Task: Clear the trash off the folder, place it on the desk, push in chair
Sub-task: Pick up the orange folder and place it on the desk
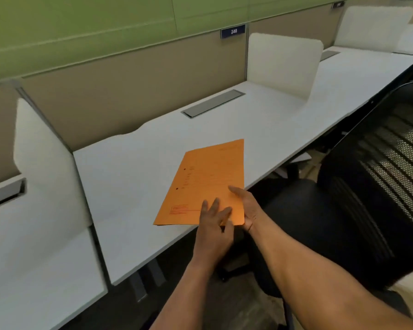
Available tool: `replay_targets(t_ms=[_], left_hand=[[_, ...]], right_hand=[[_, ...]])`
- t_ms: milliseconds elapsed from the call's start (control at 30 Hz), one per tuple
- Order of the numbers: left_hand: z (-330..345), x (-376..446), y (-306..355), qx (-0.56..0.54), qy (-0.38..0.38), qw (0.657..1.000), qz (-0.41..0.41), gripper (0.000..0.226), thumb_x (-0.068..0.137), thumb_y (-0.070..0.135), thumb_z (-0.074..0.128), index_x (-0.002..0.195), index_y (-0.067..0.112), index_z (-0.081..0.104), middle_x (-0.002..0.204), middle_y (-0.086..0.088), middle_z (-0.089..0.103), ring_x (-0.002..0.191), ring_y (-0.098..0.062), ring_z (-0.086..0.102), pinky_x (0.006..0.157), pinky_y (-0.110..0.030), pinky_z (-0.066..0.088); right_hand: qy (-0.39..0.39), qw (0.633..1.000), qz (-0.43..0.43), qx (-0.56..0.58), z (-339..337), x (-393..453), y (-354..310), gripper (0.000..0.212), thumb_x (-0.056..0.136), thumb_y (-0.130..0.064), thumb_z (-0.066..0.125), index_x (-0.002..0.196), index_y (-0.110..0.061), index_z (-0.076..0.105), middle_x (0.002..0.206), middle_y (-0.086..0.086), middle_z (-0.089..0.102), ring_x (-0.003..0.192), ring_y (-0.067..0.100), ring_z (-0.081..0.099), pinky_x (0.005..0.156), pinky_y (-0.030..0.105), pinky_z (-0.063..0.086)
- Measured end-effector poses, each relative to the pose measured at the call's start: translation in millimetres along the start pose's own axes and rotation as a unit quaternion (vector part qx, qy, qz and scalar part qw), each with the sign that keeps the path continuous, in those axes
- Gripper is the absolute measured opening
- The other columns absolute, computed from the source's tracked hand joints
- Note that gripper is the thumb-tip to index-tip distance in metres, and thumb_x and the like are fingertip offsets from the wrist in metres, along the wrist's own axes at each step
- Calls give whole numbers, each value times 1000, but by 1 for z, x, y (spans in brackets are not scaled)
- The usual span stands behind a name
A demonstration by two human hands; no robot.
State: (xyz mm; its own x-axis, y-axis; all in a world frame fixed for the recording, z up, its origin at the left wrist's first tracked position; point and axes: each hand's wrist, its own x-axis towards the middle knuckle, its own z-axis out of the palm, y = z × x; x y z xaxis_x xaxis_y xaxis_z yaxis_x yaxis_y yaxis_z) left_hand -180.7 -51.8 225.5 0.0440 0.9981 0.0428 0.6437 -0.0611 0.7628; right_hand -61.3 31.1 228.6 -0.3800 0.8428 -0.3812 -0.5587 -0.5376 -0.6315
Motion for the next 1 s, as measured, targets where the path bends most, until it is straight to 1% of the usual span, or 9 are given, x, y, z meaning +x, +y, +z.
replay_targets(t_ms=[167, 267, 333, 400, 500, 600, 800, 900, 1000], left_hand=[[-67, -5, -22, 54, 70, 991, -96, 40, 100, 47, 39, 136, 37, 53, 156, 9, 35, 144, -16, 29, 114, -39, 26], [-114, 1, -35, 122, 81, 973, -177, 49, 101, 53, 26, 136, 31, 52, 141, 0, 55, 123, -27, 54, 98, -41, 42], [-140, 11, -43, 109, 86, 969, -205, 53, 100, 53, 27, 137, 24, 50, 137, -6, 58, 117, -30, 57, 93, -40, 44], [-159, 26, -47, -36, 99, 964, -246, 51, 100, 50, 39, 142, 20, 44, 138, -9, 56, 115, -31, 57, 94, -44, 48], [-179, 55, -50, -308, 110, 898, -293, 23, 100, 28, 50, 121, 22, 59, 122, -7, 67, 99, -27, 66, 71, -40, 56], [-185, 91, -56, -388, 136, 865, -288, 22, 100, 14, 47, 114, 23, 62, 105, -4, 73, 92, -27, 71, 58, -35, 57], [-165, 184, -73, -404, 214, 835, -307, 26, 100, 10, 44, 117, 26, 55, 107, -1, 70, 93, -25, 69, 66, -37, 56], [-148, 239, -88, -400, 236, 824, -326, 32, 100, 9, 42, 126, 23, 53, 115, -5, 67, 98, -28, 66, 80, -46, 57], [-131, 292, -106, -412, 220, 820, -330, 37, 95, 4, 43, 121, 25, 58, 110, -3, 72, 95, -28, 70, 77, -51, 60]], right_hand=[[15, 990, 46, -133, 26, 10, -26, 53, 87, -24, 69, 132, -8, 47, 118, 23, 67, 104, 44, 66, 79, 57, 56], [-35, 987, 41, -150, 44, 14, -52, 55, 81, -22, 74, 128, -9, 49, 112, 20, 71, 101, 41, 68, 73, 52, 58], [-69, 982, 47, -168, 54, 22, -67, 56, 80, -23, 76, 128, -9, 51, 112, 19, 71, 102, 41, 68, 73, 50, 58], [-97, 976, 52, -189, 61, 34, -81, 65, 75, -24, 80, 131, -9, 51, 119, 21, 68, 108, 43, 65, 78, 53, 57], [-143, 970, 60, -188, 66, 59, -99, 68, 74, -25, 83, 133, -11, 51, 126, 21, 64, 115, 45, 61, 82, 55, 55], [-147, 966, 59, -202, 63, 92, -116, 63, 81, -29, 78, 136, -14, 51, 131, 20, 61, 118, 45, 58, 84, 56, 54], [-49, 954, 8, -296, 58, 173, -156, 39, 90, -18, 65, 128, -24, 60, 124, 10, 67, 110, 34, 64, 82, 46, 57], [21, 915, -42, -401, 51, 219, -171, 43, 88, -8, 54, 128, -25, 57, 110, 9, 69, 93, 26, 63, 68, 34, 53], [54, 878, -73, -470, 41, 269, -179, 48, 82, -14, 52, 129, -22, 52, 105, 6, 67, 84, 24, 63, 66, 33, 53]])
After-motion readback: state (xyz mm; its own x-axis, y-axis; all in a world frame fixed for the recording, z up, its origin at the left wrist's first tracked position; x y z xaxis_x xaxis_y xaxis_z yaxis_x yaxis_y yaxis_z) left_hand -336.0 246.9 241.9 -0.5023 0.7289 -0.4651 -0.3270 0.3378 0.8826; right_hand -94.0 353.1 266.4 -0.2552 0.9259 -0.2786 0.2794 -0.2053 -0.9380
